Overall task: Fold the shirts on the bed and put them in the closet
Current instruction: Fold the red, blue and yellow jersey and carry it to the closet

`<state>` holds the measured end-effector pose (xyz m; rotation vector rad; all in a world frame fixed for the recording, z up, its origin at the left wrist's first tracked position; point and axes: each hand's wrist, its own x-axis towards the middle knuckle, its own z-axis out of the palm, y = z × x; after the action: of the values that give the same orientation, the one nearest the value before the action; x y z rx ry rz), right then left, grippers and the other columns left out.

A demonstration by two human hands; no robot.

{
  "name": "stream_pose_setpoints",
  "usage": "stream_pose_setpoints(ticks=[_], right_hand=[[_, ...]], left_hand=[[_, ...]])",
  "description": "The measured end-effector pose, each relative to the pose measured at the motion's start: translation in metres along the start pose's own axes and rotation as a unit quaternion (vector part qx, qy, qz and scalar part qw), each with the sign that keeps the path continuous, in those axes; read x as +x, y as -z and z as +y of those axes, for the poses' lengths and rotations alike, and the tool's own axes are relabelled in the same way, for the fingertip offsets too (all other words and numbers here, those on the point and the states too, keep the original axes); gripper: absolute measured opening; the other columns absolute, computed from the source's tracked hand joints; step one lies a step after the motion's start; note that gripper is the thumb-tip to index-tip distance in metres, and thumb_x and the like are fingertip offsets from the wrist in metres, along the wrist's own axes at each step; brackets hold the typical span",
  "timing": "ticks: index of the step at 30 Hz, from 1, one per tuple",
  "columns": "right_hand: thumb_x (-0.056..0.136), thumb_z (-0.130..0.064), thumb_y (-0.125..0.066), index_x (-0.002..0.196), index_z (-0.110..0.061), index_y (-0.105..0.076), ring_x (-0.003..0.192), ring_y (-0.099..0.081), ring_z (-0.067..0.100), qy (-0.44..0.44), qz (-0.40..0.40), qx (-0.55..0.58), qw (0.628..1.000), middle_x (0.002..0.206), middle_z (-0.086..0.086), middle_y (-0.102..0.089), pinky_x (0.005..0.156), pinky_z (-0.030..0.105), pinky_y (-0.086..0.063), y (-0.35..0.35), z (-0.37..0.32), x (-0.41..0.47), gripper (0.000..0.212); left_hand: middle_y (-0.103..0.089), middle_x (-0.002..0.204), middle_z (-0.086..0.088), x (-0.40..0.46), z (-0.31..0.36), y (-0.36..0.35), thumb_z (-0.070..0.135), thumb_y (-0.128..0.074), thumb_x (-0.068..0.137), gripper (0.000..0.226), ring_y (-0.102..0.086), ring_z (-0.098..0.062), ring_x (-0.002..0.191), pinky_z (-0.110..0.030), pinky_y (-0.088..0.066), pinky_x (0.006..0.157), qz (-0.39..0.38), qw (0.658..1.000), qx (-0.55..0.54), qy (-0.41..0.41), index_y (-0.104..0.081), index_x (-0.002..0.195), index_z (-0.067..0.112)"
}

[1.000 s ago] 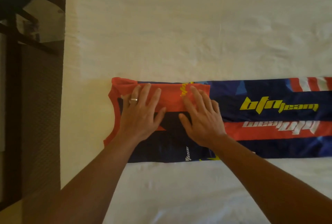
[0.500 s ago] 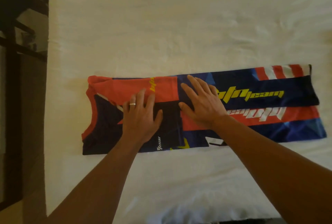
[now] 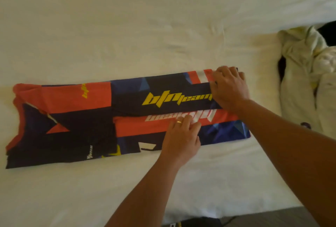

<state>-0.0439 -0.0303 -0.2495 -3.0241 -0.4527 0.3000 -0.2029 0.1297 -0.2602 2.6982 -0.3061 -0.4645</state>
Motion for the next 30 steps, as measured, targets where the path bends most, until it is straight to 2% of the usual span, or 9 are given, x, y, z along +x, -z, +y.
stream_pose_setpoints(ticks=[2,5,12,16,19,22,25,28,30], right_hand=[[0.086,-0.015,-0.059,0.119,-0.007,-0.064,0.111,-0.051,0.04,-0.012,-0.011,0.004,1.0,0.124,0.015,-0.058,0.09,0.049,-0.04,0.002,0.023,0.008,0.034],[0.08,-0.014,-0.059,0.125,-0.012,-0.061,0.116,-0.047,0.038,-0.017,-0.042,0.011,0.999,0.128,0.012,-0.055,0.093,0.047,-0.038,0.007,0.038,0.018,0.045],[0.084,-0.019,-0.058,0.138,-0.02,-0.05,0.124,-0.04,0.033,-0.026,-0.101,0.057,0.993,0.133,0.009,-0.05,0.1,0.046,-0.033,0.007,0.058,0.031,0.054],[0.084,-0.02,-0.061,0.121,-0.019,-0.059,0.118,-0.043,0.03,-0.068,-0.112,0.113,0.985,0.119,0.006,-0.056,0.093,0.041,-0.032,0.006,0.063,0.039,0.036],[0.085,-0.022,-0.06,0.102,-0.019,-0.064,0.11,-0.044,0.027,-0.108,-0.109,0.158,0.975,0.1,0.001,-0.055,0.086,0.036,-0.029,0.008,0.061,0.042,0.017],[0.086,-0.021,-0.062,0.089,-0.019,-0.061,0.09,-0.051,0.021,-0.151,-0.11,0.26,0.947,0.081,-0.005,-0.055,0.079,0.033,-0.035,0.017,0.054,0.04,0.004],[0.088,-0.021,-0.067,0.088,-0.017,-0.062,0.074,-0.055,0.014,-0.161,-0.098,0.351,0.917,0.08,-0.004,-0.057,0.059,0.026,-0.042,0.032,0.038,0.038,0.007],[0.088,-0.021,-0.068,0.095,-0.015,-0.065,0.074,-0.057,0.01,-0.175,-0.084,0.397,0.897,0.083,-0.003,-0.06,0.059,0.025,-0.049,0.049,0.012,0.037,0.009],[0.087,-0.02,-0.068,0.095,-0.015,-0.067,0.076,-0.06,0.013,-0.175,-0.073,0.416,0.889,0.083,-0.001,-0.062,0.062,0.027,-0.053,0.059,-0.012,0.038,0.01]], left_hand=[[-0.055,0.125,-0.009,0.012,0.022,-0.009,0.03,-0.064,0.085,0.037,-0.058,-0.032,0.106,-0.044,-0.051,0.088,-0.004,1.0,-0.003,-0.019,-0.061,0.12,0.018],[-0.055,0.123,-0.009,0.024,0.041,-0.018,0.033,-0.063,0.084,0.038,-0.059,-0.033,0.102,-0.044,-0.051,0.084,-0.005,0.999,-0.009,-0.031,-0.062,0.119,0.018],[-0.053,0.108,-0.006,0.052,0.074,-0.03,0.047,-0.069,0.077,0.047,-0.056,-0.029,0.091,-0.04,-0.048,0.075,-0.011,0.997,0.004,-0.073,-0.06,0.114,0.02],[-0.06,0.103,-0.004,0.061,0.085,-0.033,0.042,-0.075,0.079,0.037,-0.061,-0.027,0.086,-0.038,-0.05,0.069,0.007,0.995,0.016,-0.098,-0.064,0.107,0.021],[-0.064,0.093,-0.004,0.066,0.092,-0.034,0.026,-0.08,0.078,0.022,-0.063,-0.026,0.077,-0.035,-0.05,0.063,0.036,0.993,0.008,-0.109,-0.068,0.095,0.019],[-0.065,0.086,-0.003,0.062,0.091,-0.032,0.024,-0.065,0.085,0.01,-0.062,-0.025,0.071,-0.033,-0.047,0.059,0.083,0.992,-0.05,-0.083,-0.067,0.091,0.016],[-0.06,0.078,0.001,0.046,0.086,-0.019,0.027,-0.053,0.088,0.013,-0.053,-0.018,0.065,-0.029,-0.045,0.054,0.127,0.981,-0.147,-0.025,-0.061,0.087,0.016],[-0.055,0.076,0.007,0.026,0.079,-0.001,0.031,-0.057,0.089,0.011,-0.046,-0.009,0.063,-0.023,-0.043,0.052,0.162,0.958,-0.232,0.036,-0.055,0.087,0.02],[-0.056,0.078,0.011,0.01,0.071,0.012,0.034,-0.058,0.091,0.013,-0.048,-0.008,0.065,-0.017,-0.045,0.055,0.187,0.937,-0.287,0.068,-0.057,0.089,0.021]])
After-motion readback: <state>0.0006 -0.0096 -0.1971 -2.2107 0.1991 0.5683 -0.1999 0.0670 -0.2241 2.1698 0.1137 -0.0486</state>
